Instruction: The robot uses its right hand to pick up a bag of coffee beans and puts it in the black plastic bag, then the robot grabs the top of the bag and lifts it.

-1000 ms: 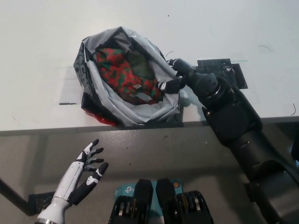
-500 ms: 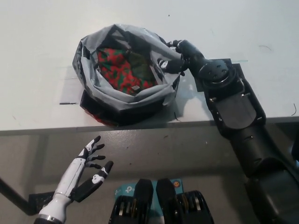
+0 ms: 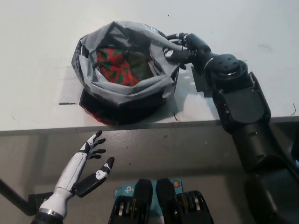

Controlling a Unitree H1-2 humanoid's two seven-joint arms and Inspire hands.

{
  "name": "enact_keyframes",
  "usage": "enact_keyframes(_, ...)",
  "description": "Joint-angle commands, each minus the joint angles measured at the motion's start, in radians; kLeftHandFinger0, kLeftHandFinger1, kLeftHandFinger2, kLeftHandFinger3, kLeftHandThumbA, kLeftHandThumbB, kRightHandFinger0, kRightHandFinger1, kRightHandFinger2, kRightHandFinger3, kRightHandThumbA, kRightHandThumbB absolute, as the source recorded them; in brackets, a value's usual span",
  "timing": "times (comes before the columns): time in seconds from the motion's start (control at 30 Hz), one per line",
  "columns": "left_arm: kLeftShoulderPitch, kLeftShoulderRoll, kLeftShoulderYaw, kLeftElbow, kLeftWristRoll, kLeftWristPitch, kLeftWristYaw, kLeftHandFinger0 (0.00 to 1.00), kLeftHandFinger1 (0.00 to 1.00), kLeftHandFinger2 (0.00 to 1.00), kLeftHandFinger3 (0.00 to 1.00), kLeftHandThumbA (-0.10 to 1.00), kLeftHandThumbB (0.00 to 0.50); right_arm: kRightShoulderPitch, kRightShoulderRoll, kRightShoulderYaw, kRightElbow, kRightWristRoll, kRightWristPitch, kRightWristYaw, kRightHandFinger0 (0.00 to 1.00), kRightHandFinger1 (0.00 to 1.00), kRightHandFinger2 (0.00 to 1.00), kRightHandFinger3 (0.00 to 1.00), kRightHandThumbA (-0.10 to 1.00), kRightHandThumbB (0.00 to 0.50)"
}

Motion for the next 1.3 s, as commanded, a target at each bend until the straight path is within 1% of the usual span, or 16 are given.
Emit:
enact_keyframes(0.0, -0.013, 0.014, 0.001, -0.013, 0.014, 0.009, -0.003, 0.77, 0.77, 0.89, 1.00, 0.61, 0.115, -0.125, 0.032, -0.040, -0.029, 0.120, 0.008, 0.023, 0.00, 0.29, 0.67, 0.54, 0.48, 0.112)
enact_keyframes(0.03, -0.013, 0.014, 0.001, -0.016, 0.014, 0.016, -0.005, 0.78, 0.78, 0.89, 1.00, 0.61, 0.108, -0.135, 0.040, -0.046, -0.041, 0.132, 0.008, 0.023, 0.00, 0.28, 0.69, 0.55, 0.49, 0.098)
enact_keyframes(0.1, -0.012, 0.016, 0.000, -0.017, 0.016, 0.015, -0.007, 0.78, 0.78, 0.90, 1.00, 0.61, 0.101, -0.151, 0.050, -0.055, -0.045, 0.149, 0.008, 0.015, 0.00, 0.28, 0.70, 0.56, 0.49, 0.111)
enact_keyframes(0.13, -0.013, 0.017, -0.001, -0.015, 0.013, 0.013, -0.009, 0.78, 0.77, 0.89, 1.00, 0.61, 0.094, -0.174, 0.060, -0.055, -0.047, 0.162, 0.008, 0.007, 0.00, 0.28, 0.72, 0.54, 0.53, 0.080)
enact_keyframes(0.2, -0.013, 0.016, 0.000, -0.013, 0.012, 0.010, -0.007, 0.78, 0.76, 0.88, 1.00, 0.60, 0.094, -0.192, 0.065, -0.050, -0.052, 0.169, 0.008, 0.007, 0.00, 0.29, 0.71, 0.54, 0.55, 0.071)
enact_keyframes(0.23, -0.012, 0.016, -0.001, -0.011, 0.015, 0.004, -0.004, 0.77, 0.76, 0.86, 1.00, 0.60, 0.094, -0.215, 0.073, -0.047, -0.056, 0.178, 0.008, 0.000, 0.00, 0.29, 0.71, 0.56, 0.55, 0.097)
enact_keyframes(0.3, -0.010, 0.016, -0.002, -0.013, 0.018, 0.004, -0.004, 0.78, 0.76, 0.87, 1.00, 0.60, 0.097, -0.242, 0.080, -0.047, -0.045, 0.190, 0.008, -0.019, 0.00, 0.29, 0.73, 0.60, 0.54, 0.100)
enact_keyframes(0.4, -0.013, 0.016, -0.001, -0.009, 0.011, 0.003, -0.007, 0.80, 0.78, 0.89, 1.00, 0.60, 0.092, -0.283, 0.086, -0.043, -0.022, 0.195, 0.008, -0.035, 0.00, 0.32, 0.76, 0.58, 0.51, 0.074)
enact_keyframes(0.5, -0.016, 0.015, -0.001, -0.005, 0.005, -0.005, -0.006, 0.78, 0.77, 0.87, 1.00, 0.57, 0.092, -0.316, 0.097, -0.053, 0.000, 0.217, 0.008, -0.055, 0.00, 0.30, 0.69, 0.50, 0.47, 0.090)
enact_keyframes(0.57, -0.019, 0.014, -0.001, 0.000, 0.003, -0.009, -0.006, 0.78, 0.76, 0.87, 1.00, 0.54, 0.077, -0.336, 0.102, -0.055, 0.017, 0.231, 0.008, -0.060, 0.00, 0.26, 0.65, 0.46, 0.46, 0.087)
enact_keyframes(0.67, -0.019, 0.012, -0.002, 0.010, 0.002, -0.026, -0.001, 0.78, 0.75, 0.86, 1.00, 0.54, 0.085, -0.371, 0.110, -0.046, 0.043, 0.234, 0.008, -0.065, 0.00, 0.20, 0.58, 0.39, 0.46, 0.085)
enact_keyframes(0.8, -0.015, 0.012, -0.005, 0.007, 0.018, -0.018, 0.003, 0.80, 0.76, 0.86, 1.00, 0.58, 0.100, -0.433, 0.118, -0.023, 0.077, 0.222, 0.008, -0.069, 0.00, 0.20, 0.58, 0.39, 0.48, 0.057)
enact_keyframes(0.97, -0.011, 0.008, -0.006, 0.002, 0.009, -0.016, -0.001, 0.78, 0.75, 0.86, 1.00, 0.56, 0.093, -0.514, 0.125, -0.047, 0.131, 0.254, 0.008, -0.076, 0.00, 0.13, 0.56, 0.48, 0.48, 0.044)
enact_keyframes(1.13, -0.005, 0.006, -0.014, 0.001, 0.015, -0.023, -0.001, 0.77, 0.74, 0.86, 1.00, 0.55, 0.095, -0.617, 0.124, -0.086, 0.160, 0.288, 0.008, -0.108, 0.00, 0.17, 0.63, 0.68, 0.38, 0.050)
enact_keyframes(1.2, -0.006, 0.007, -0.015, 0.003, 0.013, -0.026, -0.001, 0.76, 0.74, 0.84, 1.00, 0.55, 0.096, -0.648, 0.121, -0.095, 0.168, 0.293, 0.008, -0.114, 0.00, 0.17, 0.64, 0.70, 0.37, 0.051)
enact_keyframes(1.27, -0.007, 0.004, -0.019, 0.004, 0.013, -0.026, -0.002, 0.75, 0.73, 0.84, 1.00, 0.54, 0.098, -0.694, 0.106, -0.094, 0.178, 0.291, 0.008, -0.109, 0.00, 0.19, 0.65, 0.66, 0.38, 0.057)
